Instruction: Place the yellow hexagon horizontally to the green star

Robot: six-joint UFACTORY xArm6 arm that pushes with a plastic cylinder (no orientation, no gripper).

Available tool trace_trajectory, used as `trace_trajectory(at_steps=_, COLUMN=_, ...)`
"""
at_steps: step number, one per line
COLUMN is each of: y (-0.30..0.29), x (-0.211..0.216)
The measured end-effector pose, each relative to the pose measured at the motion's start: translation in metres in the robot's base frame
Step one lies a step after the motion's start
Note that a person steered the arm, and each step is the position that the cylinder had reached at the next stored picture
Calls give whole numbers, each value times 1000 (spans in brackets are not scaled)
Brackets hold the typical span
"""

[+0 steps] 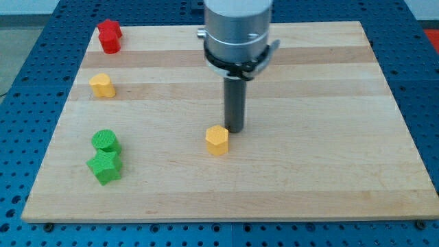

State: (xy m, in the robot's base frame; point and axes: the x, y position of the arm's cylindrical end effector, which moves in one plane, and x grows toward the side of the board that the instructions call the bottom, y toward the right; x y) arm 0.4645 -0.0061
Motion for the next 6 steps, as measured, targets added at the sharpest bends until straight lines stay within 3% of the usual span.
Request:
trace_trajectory(at_steps=1, y=-40, x=-10)
trace_trajectory(at_steps=2, y=-62, x=8)
trace_trajectory(at_steps=4, y=-13, x=47)
trace_trajectory(at_steps=6, y=-1, x=10)
